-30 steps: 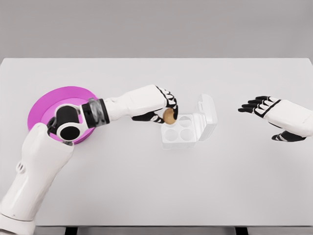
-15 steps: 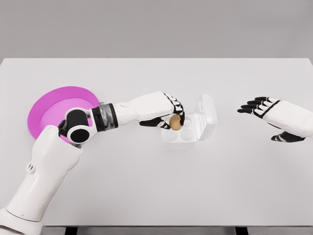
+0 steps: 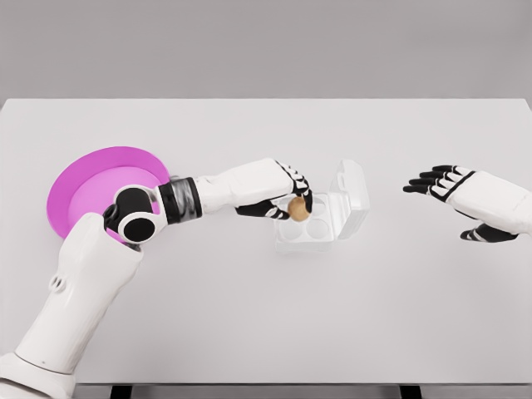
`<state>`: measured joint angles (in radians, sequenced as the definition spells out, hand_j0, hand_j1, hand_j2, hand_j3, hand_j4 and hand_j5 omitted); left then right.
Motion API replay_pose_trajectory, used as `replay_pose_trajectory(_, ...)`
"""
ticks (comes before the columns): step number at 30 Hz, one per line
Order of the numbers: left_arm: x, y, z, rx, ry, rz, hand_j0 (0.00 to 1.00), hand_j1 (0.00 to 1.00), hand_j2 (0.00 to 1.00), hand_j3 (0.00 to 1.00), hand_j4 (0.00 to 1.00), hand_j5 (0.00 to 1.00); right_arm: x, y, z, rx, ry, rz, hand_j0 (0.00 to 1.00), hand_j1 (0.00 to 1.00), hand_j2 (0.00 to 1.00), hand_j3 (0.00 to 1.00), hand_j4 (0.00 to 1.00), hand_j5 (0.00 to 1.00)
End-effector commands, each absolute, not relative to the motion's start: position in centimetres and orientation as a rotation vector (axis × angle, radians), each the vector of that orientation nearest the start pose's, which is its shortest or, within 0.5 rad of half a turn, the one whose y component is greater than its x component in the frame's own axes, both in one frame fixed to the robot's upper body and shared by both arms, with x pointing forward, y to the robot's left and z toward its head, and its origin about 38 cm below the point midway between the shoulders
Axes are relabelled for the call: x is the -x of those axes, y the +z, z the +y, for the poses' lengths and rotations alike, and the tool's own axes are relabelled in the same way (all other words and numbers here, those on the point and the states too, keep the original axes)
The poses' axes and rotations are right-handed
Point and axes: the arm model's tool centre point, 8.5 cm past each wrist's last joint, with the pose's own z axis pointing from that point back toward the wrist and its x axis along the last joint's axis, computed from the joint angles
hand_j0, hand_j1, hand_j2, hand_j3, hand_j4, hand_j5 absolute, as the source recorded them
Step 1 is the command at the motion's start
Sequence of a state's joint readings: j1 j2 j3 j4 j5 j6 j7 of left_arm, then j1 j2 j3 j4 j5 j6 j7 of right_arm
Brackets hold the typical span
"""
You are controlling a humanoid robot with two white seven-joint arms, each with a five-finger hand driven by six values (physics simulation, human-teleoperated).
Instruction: Pack egg into the box and close the box lid
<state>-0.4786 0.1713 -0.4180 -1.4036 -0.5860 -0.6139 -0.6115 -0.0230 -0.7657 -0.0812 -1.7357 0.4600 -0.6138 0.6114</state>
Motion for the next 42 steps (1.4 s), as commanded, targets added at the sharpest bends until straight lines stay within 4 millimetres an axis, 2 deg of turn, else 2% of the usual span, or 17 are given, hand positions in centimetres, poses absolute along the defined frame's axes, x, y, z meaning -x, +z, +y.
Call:
replay_pose_trajectory(1, -42.2, 16.0, 10.0, -0.036, -1.872, -1.810, 0.61, 0.61, 0.61, 0.61, 0.61, 0.61, -34.0, 20.4, -37.1, 0.542, 1.874, -1.424, 1.00, 1.00, 1.00, 1.00, 1.00, 1.00)
replay_pose_trajectory(7, -42.2, 16.1, 10.1, -0.038, -1.868, -1.813, 0.74, 0.74, 0.74, 0.74, 0.74, 0.74, -33.9, 20.3, -37.1, 0.540, 1.872, -1.422, 1.00, 1.00, 1.00, 1.00, 1.00, 1.00)
replay_pose_trajectory(14, -42.3, 16.3, 10.3, -0.038, -1.861, -1.819, 0.81, 0.81, 0.81, 0.81, 0.81, 0.81, -33.9, 20.1, -36.9, 0.531, 1.876, -1.422, 1.00, 1.00, 1.00, 1.00, 1.00, 1.00)
replay_pose_trajectory(18, -42.6, 16.7, 10.9, -0.054, -1.845, -1.826, 0.90, 0.90, 0.90, 0.90, 0.90, 0.90, -33.9, 20.1, -36.9, 0.530, 1.875, -1.422, 1.00, 1.00, 1.00, 1.00, 1.00, 1.00)
replay_pose_trajectory(21, -43.2, 17.9, 12.1, -0.097, -1.805, -1.853, 0.98, 0.98, 0.98, 0.98, 0.98, 0.98, -33.9, 19.2, -35.7, 0.483, 1.903, -1.424, 1.00, 1.00, 1.00, 1.00, 1.00, 1.00)
replay_pose_trajectory(23, -43.4, 18.6, 12.9, -0.088, -1.755, -1.885, 0.99, 0.99, 0.99, 0.99, 0.99, 0.99, -34.0, 19.0, -35.0, 0.463, 1.920, -1.429, 1.00, 1.00, 1.00, 1.00, 1.00, 1.00)
replay_pose_trajectory(25, -43.6, 19.0, 14.6, -0.085, -1.732, -1.889, 1.00, 1.00, 1.00, 1.00, 1.00, 1.00, -34.2, 18.7, -33.2, 0.420, 1.964, -1.448, 1.00, 1.00, 1.00, 1.00, 1.00, 1.00)
replay_pose_trajectory(27, -43.4, 19.9, 16.3, -0.079, -1.713, -1.907, 1.00, 1.00, 1.00, 1.00, 1.00, 1.00, -34.4, 18.6, -32.5, 0.404, 1.981, -1.457, 1.00, 1.00, 1.00, 1.00, 1.00, 1.00)
replay_pose_trajectory(30, -43.2, 20.8, 18.9, -0.071, -1.690, -1.914, 1.00, 1.00, 1.00, 1.00, 1.00, 1.00, -34.4, 18.6, -32.4, 0.401, 1.983, -1.457, 1.00, 1.00, 1.00, 1.00, 1.00, 1.00)
replay_pose_trajectory(36, -41.4, 24.2, 26.1, -0.073, -1.681, -1.907, 1.00, 1.00, 1.00, 1.00, 1.00, 1.00, -34.4, 18.5, -32.0, 0.395, 1.973, -1.474, 1.00, 1.00, 1.00, 1.00, 1.00, 1.00)
replay_pose_trajectory(40, -40.4, 24.5, 29.9, -0.075, -1.666, -1.838, 1.00, 1.00, 1.00, 1.00, 1.00, 1.00, -34.4, 18.3, -31.6, 0.382, 1.964, -1.490, 1.00, 1.00, 1.00, 1.00, 1.00, 1.00)
replay_pose_trajectory(42, -40.3, 24.7, 31.1, -0.100, -1.675, -1.809, 1.00, 1.00, 1.00, 1.00, 1.00, 1.00, -34.7, 17.8, -29.4, 0.324, 2.010, -1.511, 1.00, 1.00, 1.00, 1.00, 1.00, 1.00)
